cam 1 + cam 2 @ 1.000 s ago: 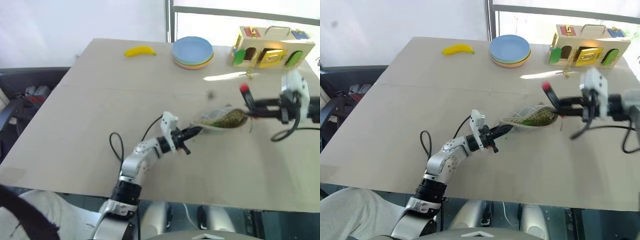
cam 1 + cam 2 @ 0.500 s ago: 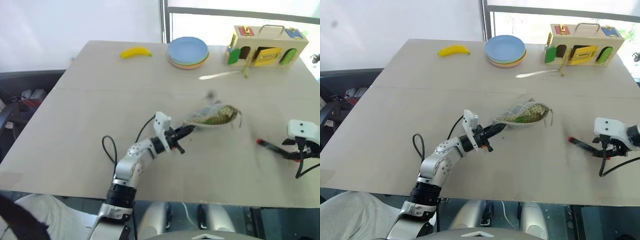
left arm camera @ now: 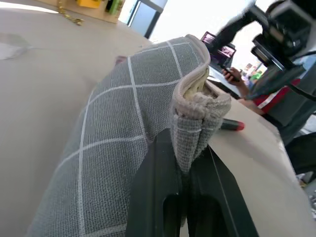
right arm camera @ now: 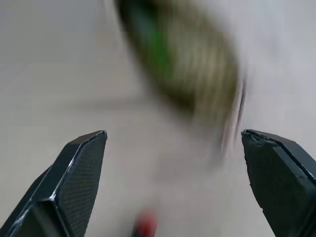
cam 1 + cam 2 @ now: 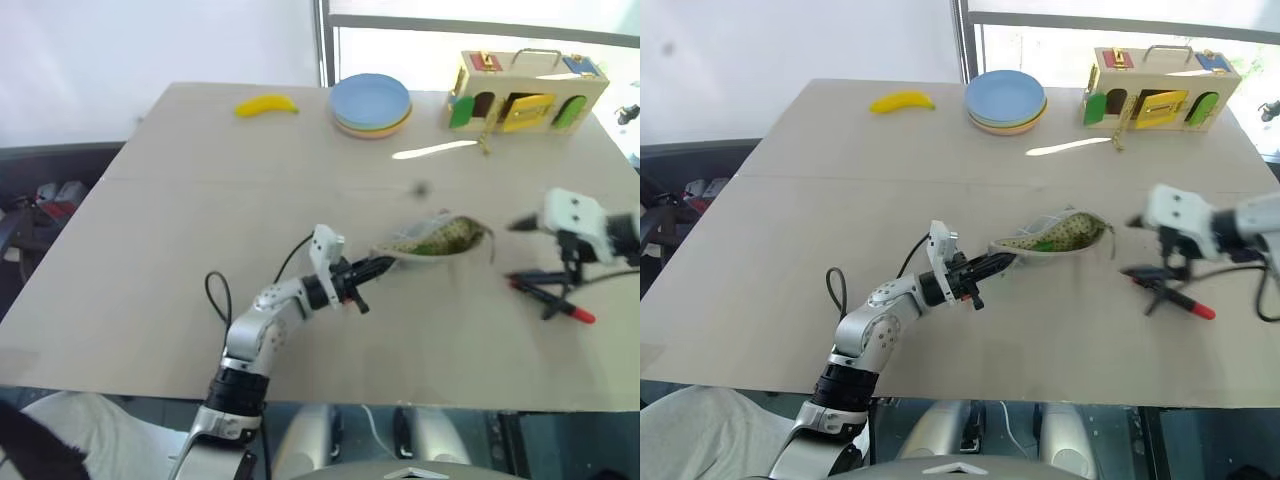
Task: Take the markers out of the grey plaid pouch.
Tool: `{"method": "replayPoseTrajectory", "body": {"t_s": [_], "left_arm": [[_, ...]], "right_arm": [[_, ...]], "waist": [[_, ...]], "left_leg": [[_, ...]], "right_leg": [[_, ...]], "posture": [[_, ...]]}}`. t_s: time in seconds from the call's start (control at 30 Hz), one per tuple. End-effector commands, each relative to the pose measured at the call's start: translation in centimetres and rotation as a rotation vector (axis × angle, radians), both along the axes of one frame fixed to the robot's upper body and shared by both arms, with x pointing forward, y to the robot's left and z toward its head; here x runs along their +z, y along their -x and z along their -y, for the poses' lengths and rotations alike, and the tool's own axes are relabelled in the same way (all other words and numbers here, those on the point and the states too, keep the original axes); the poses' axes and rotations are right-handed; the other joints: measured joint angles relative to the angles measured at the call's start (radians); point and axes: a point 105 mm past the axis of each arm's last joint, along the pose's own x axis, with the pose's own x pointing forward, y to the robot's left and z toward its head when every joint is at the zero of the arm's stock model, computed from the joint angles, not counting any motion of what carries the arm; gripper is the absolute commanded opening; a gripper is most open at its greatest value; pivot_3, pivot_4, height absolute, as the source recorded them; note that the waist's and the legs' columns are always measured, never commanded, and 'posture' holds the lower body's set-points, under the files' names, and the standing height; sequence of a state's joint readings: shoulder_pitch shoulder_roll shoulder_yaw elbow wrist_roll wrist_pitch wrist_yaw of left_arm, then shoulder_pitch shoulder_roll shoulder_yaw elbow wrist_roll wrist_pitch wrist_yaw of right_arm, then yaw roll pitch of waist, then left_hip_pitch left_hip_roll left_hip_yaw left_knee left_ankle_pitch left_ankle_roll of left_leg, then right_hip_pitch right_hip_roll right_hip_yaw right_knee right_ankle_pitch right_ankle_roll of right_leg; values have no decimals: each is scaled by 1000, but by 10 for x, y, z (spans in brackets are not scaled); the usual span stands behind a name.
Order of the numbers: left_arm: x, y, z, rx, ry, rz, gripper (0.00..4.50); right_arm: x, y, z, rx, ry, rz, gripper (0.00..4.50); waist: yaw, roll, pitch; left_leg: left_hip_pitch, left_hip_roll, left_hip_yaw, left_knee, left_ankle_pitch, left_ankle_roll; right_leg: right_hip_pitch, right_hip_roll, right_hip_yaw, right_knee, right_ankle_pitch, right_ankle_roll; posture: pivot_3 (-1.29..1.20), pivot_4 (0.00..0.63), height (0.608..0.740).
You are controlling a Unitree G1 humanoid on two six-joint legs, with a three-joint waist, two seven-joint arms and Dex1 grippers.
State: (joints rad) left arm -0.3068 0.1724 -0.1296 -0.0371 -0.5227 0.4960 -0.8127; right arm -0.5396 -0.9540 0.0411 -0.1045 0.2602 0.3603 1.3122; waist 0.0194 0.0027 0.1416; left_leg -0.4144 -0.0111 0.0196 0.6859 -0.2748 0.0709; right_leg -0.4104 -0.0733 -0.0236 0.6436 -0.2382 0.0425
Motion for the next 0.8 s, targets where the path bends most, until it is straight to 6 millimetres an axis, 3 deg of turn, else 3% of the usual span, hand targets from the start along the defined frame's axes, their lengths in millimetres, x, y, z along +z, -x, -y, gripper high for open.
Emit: {"method": "replayPoseTrajectory", "body": {"t_s": [0.03,0.1,0.33,0.6,0.8], "left_arm": [[15,2,2,-20,40,29,0],[16,1,2,-17,43,25,0],[17,-2,1,0,64,9,0],[16,0,4,-16,56,15,0],[16,1,7,-28,66,7,0]], "right_arm": [[9,3,-17,49,-59,31,3894],[3,6,-19,68,-42,8,3255],[7,3,-18,55,-60,25,30],[-7,-13,-17,-3,-32,32,30],[-39,-29,-28,104,237,166,30]], "waist": [[9,0,0],[16,0,0],[16,0,0],[14,0,0],[4,0,0]], "left_leg": [[-1,-1,0,0,0,0],[-1,-3,0,0,0,1],[-1,-2,0,0,-1,1],[0,-2,1,0,-1,1],[0,-2,2,0,-1,1]], "right_leg": [[0,-1,0,0,0,0],[0,-2,0,-1,0,0],[0,-2,0,-1,0,0],[0,-1,1,-1,0,0],[0,1,0,-1,0,0]], "posture": [[0,150,740],[0,150,740],[0,150,740],[0,150,740],[0,150,740]]}}
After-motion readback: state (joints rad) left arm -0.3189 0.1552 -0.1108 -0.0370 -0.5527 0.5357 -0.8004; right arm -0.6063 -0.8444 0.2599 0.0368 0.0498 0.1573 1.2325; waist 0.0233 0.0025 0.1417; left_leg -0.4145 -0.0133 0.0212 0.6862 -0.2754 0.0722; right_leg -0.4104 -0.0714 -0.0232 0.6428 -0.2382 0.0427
